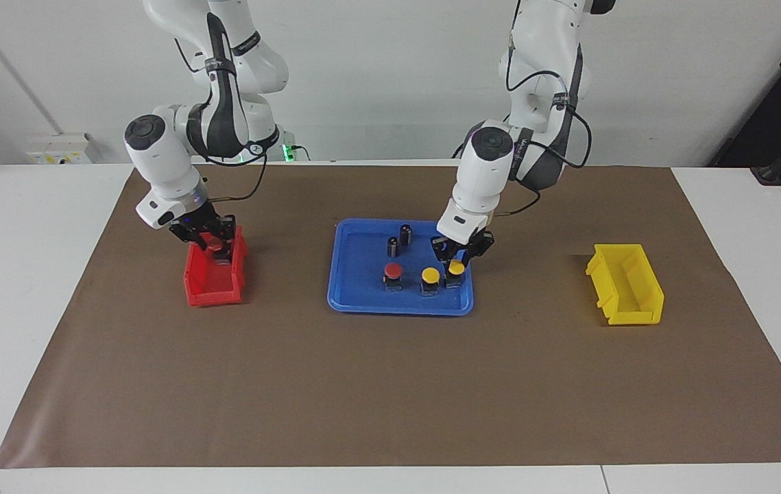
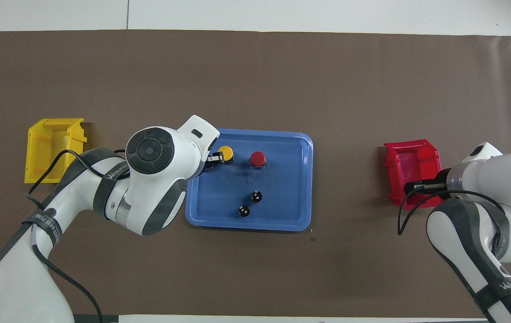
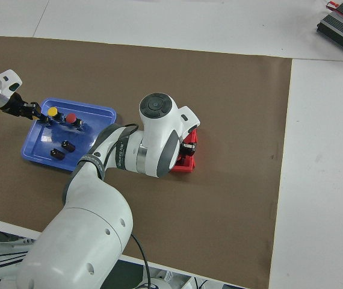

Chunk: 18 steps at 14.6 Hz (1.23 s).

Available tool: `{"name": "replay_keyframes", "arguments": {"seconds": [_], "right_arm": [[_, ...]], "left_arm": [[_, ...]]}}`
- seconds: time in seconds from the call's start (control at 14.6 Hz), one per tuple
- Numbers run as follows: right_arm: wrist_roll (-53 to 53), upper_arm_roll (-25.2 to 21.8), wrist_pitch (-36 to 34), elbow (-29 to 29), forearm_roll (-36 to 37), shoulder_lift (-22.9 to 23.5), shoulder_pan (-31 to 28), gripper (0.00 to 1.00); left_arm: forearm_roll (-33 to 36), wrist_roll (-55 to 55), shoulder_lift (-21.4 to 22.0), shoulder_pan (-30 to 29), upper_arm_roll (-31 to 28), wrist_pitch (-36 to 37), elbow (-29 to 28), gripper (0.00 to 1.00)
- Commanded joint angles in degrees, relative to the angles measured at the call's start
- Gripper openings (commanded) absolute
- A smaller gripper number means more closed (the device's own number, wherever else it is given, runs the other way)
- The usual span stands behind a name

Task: Sort red and yellow buttons by color

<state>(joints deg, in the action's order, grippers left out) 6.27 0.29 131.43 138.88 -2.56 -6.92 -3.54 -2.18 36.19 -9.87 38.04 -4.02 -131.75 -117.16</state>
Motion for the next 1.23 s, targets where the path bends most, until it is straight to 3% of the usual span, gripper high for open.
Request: {"name": "replay_keyframes", "arguments": {"seconds": [0.0, 0.14, 0.27, 0.48, 0.61, 0.75, 0.82, 0.96, 1.16], "right_arm": [[1.8, 0.5, -8.0, -8.4, -0.8, 2.3, -0.5, 0.59], [1.7, 0.7, -14.5, -14.7, -0.8, 3.5, -0.5, 0.59], [1.5, 0.9, -20.0, -20.5, -0.8, 3.8, -0.4, 0.60], [-5.6, 1.5, -28.5, -35.7, -0.9, 10.0, 4.8, 0.65], [-16.8, 1.5, -34.0, -48.5, -1.0, 14.9, 11.6, 0.67], [-28.4, 1.6, -35.0, -56.8, -1.0, 20.5, 17.9, 0.68], [-33.7, 1.6, -34.2, -58.3, -0.5, 23.1, 21.9, 0.68], [-42.6, 1.6, -26.3, -59.1, -0.3, 26.1, 27.9, 0.68], [-47.0, 1.6, -21.2, -57.5, 1.8, 30.2, 33.4, 0.68]], "left_arm": [[-0.6, 0.7, 0.9, 0.9, -0.9, 6.3, 4.0, 0.01], [-0.6, -0.3, 3.7, 0.0, -1.5, 16.1, 8.2, 0.01], [-0.5, -5.4, 5.5, -5.6, -1.8, 21.9, 9.7, 0.01], [-0.4, -17.2, 7.3, -16.7, -1.8, 23.5, 10.5, 0.01], [-0.1, -23.8, 7.1, -23.4, -1.8, 23.2, 11.2, 0.01], [0.0, -32.0, 6.9, -29.7, -1.8, 22.0, 11.0, 0.01], [0.0, -34.9, 6.8, -32.3, -1.8, 21.0, 10.7, 0.01], [0.0, -37.8, 6.8, -35.2, -1.8, 19.6, 10.1, 0.01], [0.0, -43.9, 7.2, -38.4, -1.8, 17.1, 6.7, 0.01]]}}
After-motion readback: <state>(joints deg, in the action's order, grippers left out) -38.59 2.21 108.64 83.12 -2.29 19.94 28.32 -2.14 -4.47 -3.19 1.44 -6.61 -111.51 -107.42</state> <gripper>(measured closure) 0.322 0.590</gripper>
